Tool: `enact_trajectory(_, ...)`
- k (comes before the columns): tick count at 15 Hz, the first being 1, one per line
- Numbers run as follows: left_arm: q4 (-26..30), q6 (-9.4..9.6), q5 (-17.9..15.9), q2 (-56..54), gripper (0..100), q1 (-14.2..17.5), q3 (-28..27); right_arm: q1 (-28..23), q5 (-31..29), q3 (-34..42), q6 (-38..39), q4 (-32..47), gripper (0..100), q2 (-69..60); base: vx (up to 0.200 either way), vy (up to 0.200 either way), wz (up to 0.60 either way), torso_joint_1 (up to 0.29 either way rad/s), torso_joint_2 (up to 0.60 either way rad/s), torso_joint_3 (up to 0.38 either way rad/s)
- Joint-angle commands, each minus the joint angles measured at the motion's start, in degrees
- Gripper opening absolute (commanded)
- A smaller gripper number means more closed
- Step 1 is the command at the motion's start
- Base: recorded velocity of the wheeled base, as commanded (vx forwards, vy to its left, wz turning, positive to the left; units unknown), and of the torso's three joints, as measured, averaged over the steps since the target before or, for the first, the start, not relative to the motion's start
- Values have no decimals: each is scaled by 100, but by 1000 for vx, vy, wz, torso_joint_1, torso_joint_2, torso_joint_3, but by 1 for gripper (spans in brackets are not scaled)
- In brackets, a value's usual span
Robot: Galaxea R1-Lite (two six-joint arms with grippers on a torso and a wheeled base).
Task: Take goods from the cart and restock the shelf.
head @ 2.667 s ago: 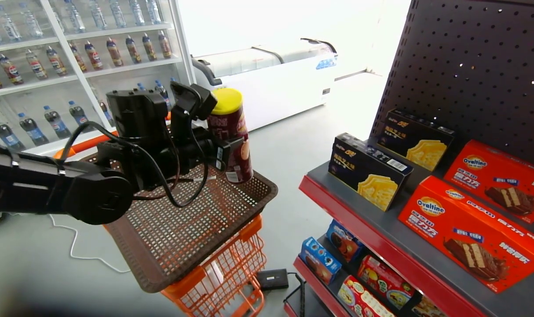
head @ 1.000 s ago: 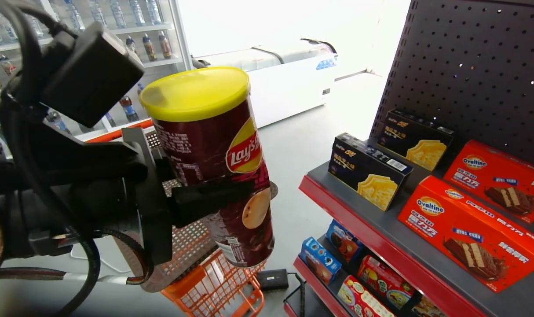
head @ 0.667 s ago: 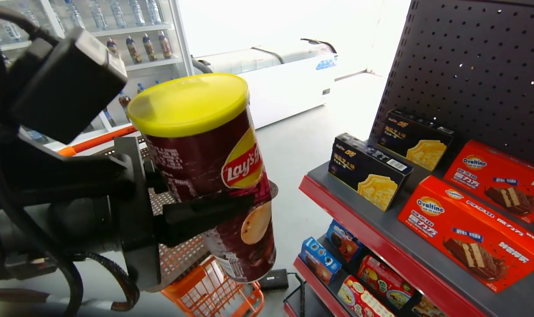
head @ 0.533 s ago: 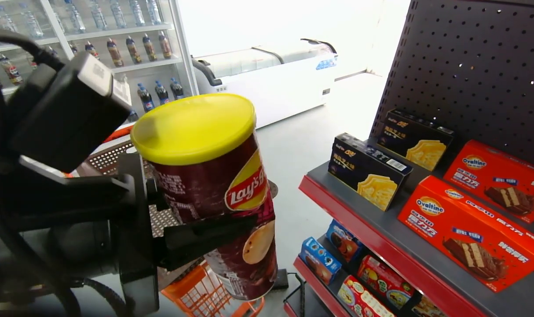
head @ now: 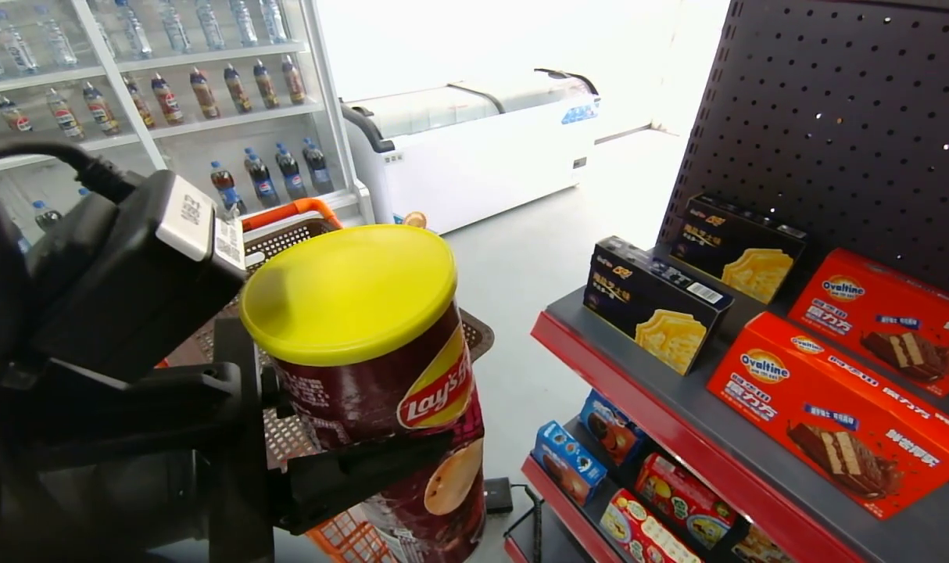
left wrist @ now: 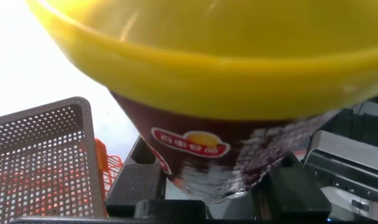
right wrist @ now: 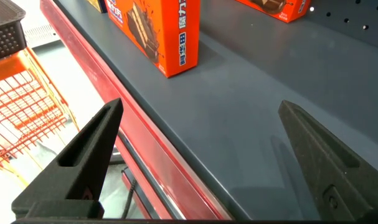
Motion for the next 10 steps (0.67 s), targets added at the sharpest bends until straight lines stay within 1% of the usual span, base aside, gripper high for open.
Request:
enact_trajectory(1, -3, 0, 3, -23, 0, 1, 2, 9, 3, 0, -1, -10, 100, 6, 0, 0, 0, 0, 0, 0)
enact_trajectory(2, 6, 0, 3, -49, 0, 1, 11, 0, 3, 0, -1, -1, 100, 6, 0, 0, 0, 0, 0, 0)
enact_trajectory(10, 6, 0, -41, -49, 0, -26, 2, 9, 3, 0, -1, -1, 100, 6, 0, 0, -600, 2, 2, 5)
